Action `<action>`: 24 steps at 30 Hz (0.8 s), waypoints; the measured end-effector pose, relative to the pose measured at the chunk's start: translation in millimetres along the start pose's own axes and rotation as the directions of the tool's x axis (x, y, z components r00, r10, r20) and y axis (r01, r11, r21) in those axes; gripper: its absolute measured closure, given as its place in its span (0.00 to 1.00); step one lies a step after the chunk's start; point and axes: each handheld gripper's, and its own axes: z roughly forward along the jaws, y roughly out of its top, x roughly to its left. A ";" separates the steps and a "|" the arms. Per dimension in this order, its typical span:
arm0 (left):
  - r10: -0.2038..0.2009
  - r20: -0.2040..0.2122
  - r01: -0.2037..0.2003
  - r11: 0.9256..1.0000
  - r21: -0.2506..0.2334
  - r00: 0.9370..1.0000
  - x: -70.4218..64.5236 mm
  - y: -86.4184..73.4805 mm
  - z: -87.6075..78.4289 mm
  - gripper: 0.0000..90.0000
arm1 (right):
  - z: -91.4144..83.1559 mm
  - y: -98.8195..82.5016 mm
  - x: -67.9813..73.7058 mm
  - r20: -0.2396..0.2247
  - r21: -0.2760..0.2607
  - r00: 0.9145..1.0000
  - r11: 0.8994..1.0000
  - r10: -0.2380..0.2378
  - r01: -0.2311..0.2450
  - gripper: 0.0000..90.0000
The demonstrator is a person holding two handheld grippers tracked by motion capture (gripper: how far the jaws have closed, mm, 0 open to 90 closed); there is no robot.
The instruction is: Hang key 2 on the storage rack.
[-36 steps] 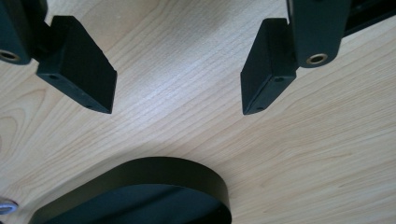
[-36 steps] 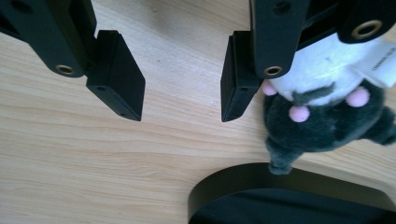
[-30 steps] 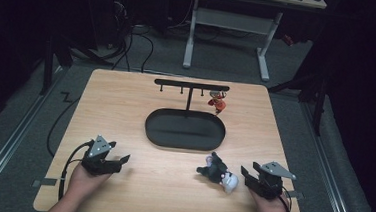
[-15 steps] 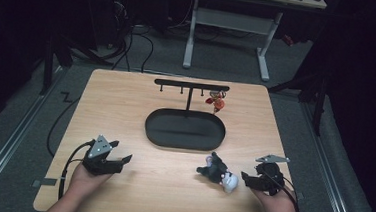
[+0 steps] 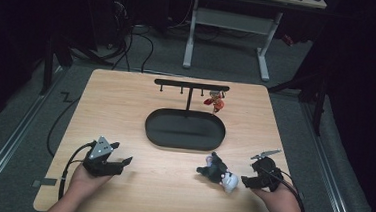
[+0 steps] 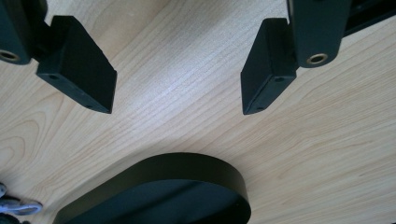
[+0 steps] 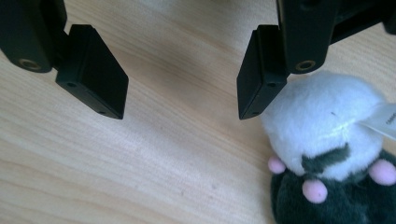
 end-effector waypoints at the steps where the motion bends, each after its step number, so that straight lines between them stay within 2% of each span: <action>1: -0.002 -0.001 0.002 1.000 -0.003 1.000 -0.2 0.3 -0.1 0.30 | 0.3 1.1 0.1 -0.001 0.016 1.000 1.000 -0.011 0.011 0.37; 2: -0.005 0.000 0.005 1.000 -0.005 1.000 -0.4 0.5 -0.3 0.30 | -0.5 3.6 1.2 0.001 0.042 1.000 0.999 -0.027 0.027 0.37; 4: -0.005 0.002 0.005 1.000 -0.002 1.000 -1.2 0.3 -0.9 0.30 | -0.5 4.3 1.5 -0.001 0.045 1.000 0.999 -0.031 0.031 0.37; 6: 0.006 0.002 -0.006 1.000 0.003 1.000 -2.0 -0.6 -2.8 0.30 | -1.3 8.0 3.5 -0.008 0.083 0.999 0.995 -0.046 0.047 0.36; 7: 0.006 0.002 -0.006 1.000 0.003 1.000 -2.0 -0.6 -2.8 0.30 | -1.3 8.0 3.5 -0.008 0.083 0.999 0.995 -0.046 0.047 0.36; 8: -0.003 0.001 0.003 1.000 -0.007 1.000 -1.1 -0.2 -3.8 0.30 | -1.3 11.0 4.5 -0.025 0.119 0.998 0.991 -0.061 0.064 0.36; 12: -0.002 0.003 0.002 1.000 0.000 1.000 -0.7 -0.7 -2.5 0.30 | -1.0 14.8 7.0 -0.034 0.151 0.996 0.985 -0.077 0.081 0.36; 13: 0.000 0.005 0.000 1.000 0.004 1.000 -1.0 -1.2 -1.4 0.30 | -0.6 17.2 8.9 -0.034 0.177 0.995 0.979 -0.095 0.100 0.36; 14: 0.000 0.005 0.000 1.000 0.004 1.000 -1.0 -1.2 -1.4 0.30 | -0.6 17.2 8.9 -0.034 0.177 0.995 0.979 -0.095 0.100 0.36; 15: -0.001 0.005 0.001 1.000 0.001 1.000 -1.0 -1.2 -1.3 0.30 | -0.1 19.4 9.9 -0.046 0.201 0.994 0.973 -0.103 0.110 0.36; 16: -0.001 0.005 0.001 1.000 -0.001 1.000 -0.8 -0.8 -1.5 0.30 | -0.1 19.4 9.9 -0.046 0.201 0.994 0.973 -0.103 0.110 0.36; 20: 0.001 0.007 -0.001 1.000 -0.002 1.000 -0.7 -0.6 -1.0 0.30 | 1.7 21.4 11.0 -0.061 0.254 0.992 0.960 -0.107 0.119 0.35; 24: 0.003 0.010 -0.003 1.000 0.001 1.000 -0.7 -0.1 -0.6 0.30 | 1.0 21.4 12.0 -0.070 0.261 0.992 0.958 -0.105 0.120 0.35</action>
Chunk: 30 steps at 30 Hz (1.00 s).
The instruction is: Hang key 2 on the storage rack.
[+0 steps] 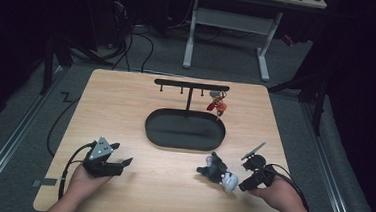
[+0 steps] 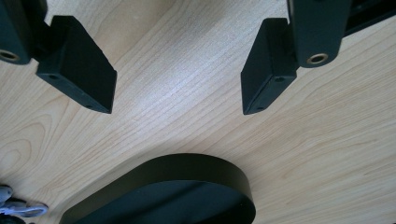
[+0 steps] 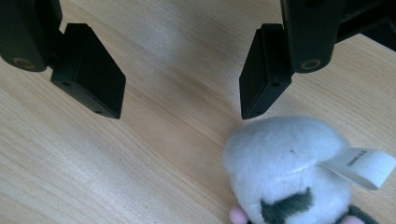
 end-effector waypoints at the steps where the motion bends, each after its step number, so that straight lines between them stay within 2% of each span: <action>1: 0.001 0.001 -0.001 1.000 -0.001 1.000 -0.2 0.1 0.3 0.30 | 0.0 0.0 0.0 0.000 0.000 1.000 1.000 0.000 0.000 0.35; 4: 0.002 0.003 -0.002 1.000 0.001 1.000 -0.6 0.1 0.9 0.30 | -3.7 0.0 1.7 -0.016 -0.005 1.000 1.000 0.002 -0.002 0.34; 6: 0.002 0.003 -0.002 1.000 0.001 1.000 -1.0 0.2 1.2 0.30 | -10.7 0.9 5.9 -0.049 -0.012 0.999 1.000 -0.007 0.007 0.27; 8: 0.006 0.004 -0.006 1.000 0.001 1.000 -1.0 0.4 1.3 0.30 | -15.3 1.7 10.3 -0.062 -0.023 0.998 1.000 -0.020 0.018 0.24; 13: 0.009 0.006 -0.009 1.000 0.004 1.000 -1.1 0.5 2.1 0.30 | -21.9 5.0 19.3 -0.082 -0.039 0.996 0.999 -0.035 0.032 0.23; 14: 0.009 0.008 -0.009 1.000 0.006 1.000 -1.1 0.7 2.2 0.30 | -23.8 8.4 24.3 -0.085 -0.048 0.994 0.997 -0.062 0.058 0.23; 16: 0.010 0.009 -0.010 1.000 0.006 1.000 -1.0 0.8 2.5 0.30 | -24.1 9.7 26.1 -0.087 -0.051 0.994 0.997 -0.067 0.063 0.22; 17: 0.010 0.010 -0.010 1.000 0.006 1.000 -0.9 0.8 2.5 0.30 | -24.0 14.6 29.4 -0.088 -0.065 0.992 0.994 -0.091 0.086 0.21; 20: 0.010 0.009 -0.010 1.000 0.004 1.000 -0.8 0.9 2.6 0.30 | -22.5 18.6 33.2 -0.089 -0.056 0.993 0.996 -0.078 0.073 0.20; 23: 0.013 0.008 -0.013 1.000 0.002 1.000 -0.8 0.9 2.3 0.30 | -14.9 26.9 36.2 -0.086 -0.058 0.990 0.993 -0.110 0.105 0.18; 29: 0.017 0.009 -0.017 1.000 0.007 1.000 -0.8 0.8 1.9 0.30 | -6.1 34.5 39.3 -0.098 -0.044 0.989 0.994 -0.108 0.104 0.18; 30: 0.018 0.009 -0.018 1.000 0.007 1.000 -0.9 0.7 1.7 0.30 | -3.9 36.1 38.4 -0.096 -0.048 0.987 0.991 -0.128 0.124 0.18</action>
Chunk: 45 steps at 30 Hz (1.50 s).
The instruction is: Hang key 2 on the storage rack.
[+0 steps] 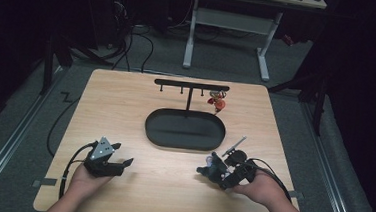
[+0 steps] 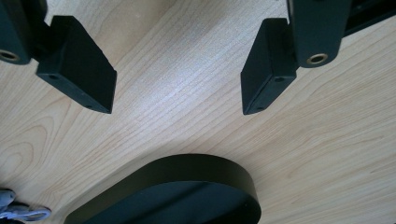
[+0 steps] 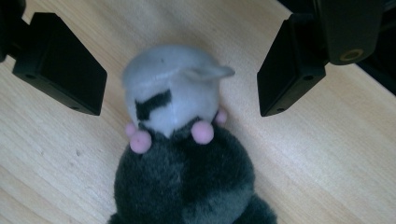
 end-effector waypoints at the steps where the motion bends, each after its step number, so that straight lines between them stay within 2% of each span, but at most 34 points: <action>1: -0.001 0.000 0.001 1.000 -0.001 1.000 -0.1 -0.3 -0.1 0.30 | 4.0 2.1 2.3 -0.008 0.012 1.000 1.000 0.028 -0.028 0.18; 11: 0.003 0.001 -0.003 1.000 0.001 1.000 -0.2 -0.5 -0.4 0.30 | 21.2 4.8 2.2 -0.008 0.032 1.000 0.999 0.001 0.000 0.23; 13: 0.003 0.001 -0.003 1.000 0.001 1.000 -0.2 -0.6 -0.1 0.30 | 22.3 4.7 2.2 -0.002 0.037 1.000 0.999 0.008 -0.008 0.24; 14: 0.002 0.002 -0.002 1.000 0.001 1.000 -0.2 -0.6 0.1 0.30 | 23.9 4.8 0.1 0.000 0.032 1.000 0.999 -0.015 0.015 0.25; 17: 0.003 0.003 -0.004 1.000 0.002 1.000 -0.4 -0.4 0.4 0.30 | 26.6 4.2 0.6 0.008 0.044 1.000 0.999 0.005 -0.006 0.27; 18: 0.004 0.005 -0.004 1.000 0.002 1.000 -0.5 -0.4 0.7 0.30 | 27.8 4.3 -1.7 0.013 0.035 1.000 0.999 -0.027 0.027 0.28; 24: 0.006 0.005 -0.006 1.000 0.006 1.000 -0.7 -0.2 1.3 0.30 | 30.6 2.7 -0.7 0.024 0.028 1.000 0.999 -0.018 0.017 0.35; 29: 0.006 0.006 -0.006 1.000 0.004 1.000 -1.1 -0.1 1.1 0.30 | 33.6 2.6 1.7 0.037 0.029 0.998 0.999 -0.044 0.043 0.44; 31: 0.005 0.006 -0.005 1.000 0.004 1.000 -1.1 -0.1 0.9 0.30 | 34.0 1.9 3.2 0.047 0.027 0.998 0.999 -0.042 0.041 0.47; 37: 0.003 0.005 -0.003 1.000 0.001 1.000 -0.8 -0.2 0.8 0.30 | 32.7 1.9 2.8 0.031 0.030 0.999 0.999 -0.039 0.038 0.51; 45: 0.001 0.007 -0.001 1.000 0.001 1.000 -0.9 -0.2 1.1 0.30 | 21.0 5.3 5.1 0.039 0.007 0.998 0.999 -0.042 0.041 0.52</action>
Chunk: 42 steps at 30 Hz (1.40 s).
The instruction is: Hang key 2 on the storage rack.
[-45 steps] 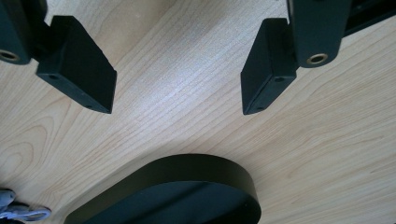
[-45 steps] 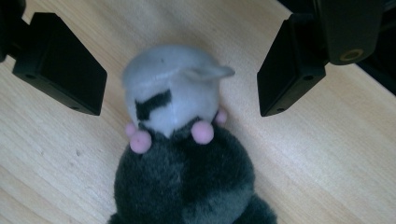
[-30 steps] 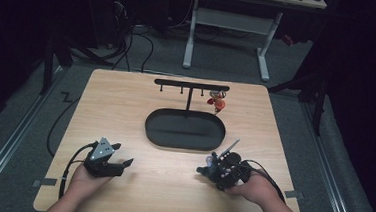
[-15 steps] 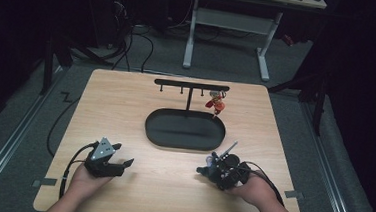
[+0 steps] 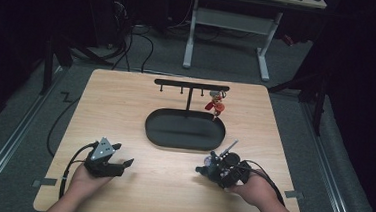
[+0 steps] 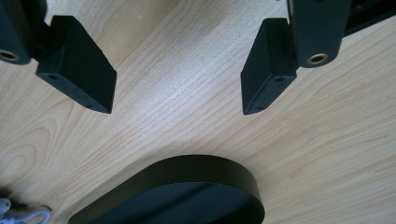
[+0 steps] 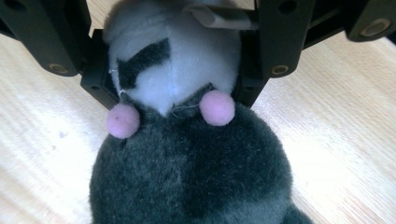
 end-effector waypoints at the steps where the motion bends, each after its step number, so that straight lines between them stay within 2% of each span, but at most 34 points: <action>1: -0.001 0.001 0.001 1.000 0.000 1.000 0.1 0.0 -0.1 0.30 | -5.1 1.2 -0.7 0.001 -0.007 1.000 1.000 0.001 -0.001 0.52; 18: 0.002 -0.001 -0.002 1.000 0.001 1.000 0.9 0.2 -0.9 0.30 | -30.7 7.1 -6.4 -0.001 -0.018 0.999 0.999 0.036 -0.036 0.52; 21: 0.002 -0.002 -0.002 1.000 0.002 1.000 1.0 0.2 -0.9 0.30 | -34.2 8.9 -8.0 -0.001 -0.024 1.000 0.999 0.025 -0.025 0.52; 32: -0.001 -0.005 0.001 1.000 -0.001 1.000 1.3 0.1 -0.9 0.30 | -49.1 16.6 -12.7 -0.008 -0.025 0.999 0.999 0.033 -0.033 0.52; 36: 0.000 -0.004 0.000 1.000 0.004 1.000 1.3 0.0 -0.5 0.30 | -58.7 21.6 -15.4 -0.007 -0.027 0.999 0.999 0.041 -0.041 0.52; 37: 0.001 -0.004 -0.001 1.000 0.005 1.000 1.3 0.0 -0.3 0.30 | -60.9 22.5 -14.9 -0.006 -0.022 0.998 0.998 0.057 -0.058 0.52; 40: 0.000 -0.005 0.000 1.000 0.002 1.000 1.5 0.1 -0.5 0.30 | -66.1 26.5 -17.3 -0.008 -0.026 0.999 0.999 0.040 -0.041 0.52; 42: 0.000 -0.006 0.000 1.000 0.003 1.000 1.5 0.1 -0.5 0.30 | -67.7 27.8 -17.2 -0.009 -0.024 0.999 0.999 0.047 -0.047 0.52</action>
